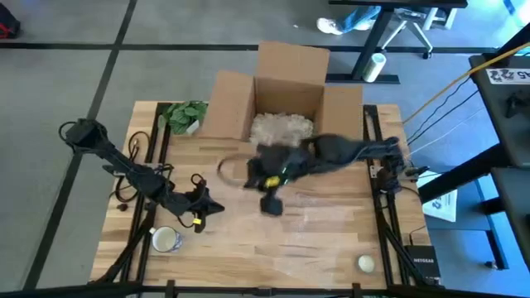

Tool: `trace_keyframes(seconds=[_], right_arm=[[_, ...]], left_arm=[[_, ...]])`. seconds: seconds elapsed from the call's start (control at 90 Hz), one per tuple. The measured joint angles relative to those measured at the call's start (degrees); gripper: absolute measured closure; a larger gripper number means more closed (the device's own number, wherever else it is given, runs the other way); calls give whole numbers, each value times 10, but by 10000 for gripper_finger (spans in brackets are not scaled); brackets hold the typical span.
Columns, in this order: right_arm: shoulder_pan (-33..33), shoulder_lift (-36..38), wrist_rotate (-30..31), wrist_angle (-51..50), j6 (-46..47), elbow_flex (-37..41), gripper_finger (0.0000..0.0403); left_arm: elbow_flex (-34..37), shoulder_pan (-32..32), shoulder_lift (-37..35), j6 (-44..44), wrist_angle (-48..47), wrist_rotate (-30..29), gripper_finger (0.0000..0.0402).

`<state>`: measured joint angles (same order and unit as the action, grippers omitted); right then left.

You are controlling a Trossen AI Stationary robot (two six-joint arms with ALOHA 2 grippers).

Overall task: Wrap mug
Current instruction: Put the blue mug on the bubble wrap

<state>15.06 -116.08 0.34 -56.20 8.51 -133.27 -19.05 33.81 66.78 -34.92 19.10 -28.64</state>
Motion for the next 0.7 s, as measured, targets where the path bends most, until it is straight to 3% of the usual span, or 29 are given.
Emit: trace_keyframes(seconds=[0.367,0.511,0.7], right_arm=[[67,-144,2,152,55,14,403],[77,-169,7,263,102,86,403],[83,-171,20,491,170,232,403]], left_arm=[[0,57,-8,24,30,1,402],[0,83,-33,24,29,-7,402],[0,117,-74,35,25,-19,402]])
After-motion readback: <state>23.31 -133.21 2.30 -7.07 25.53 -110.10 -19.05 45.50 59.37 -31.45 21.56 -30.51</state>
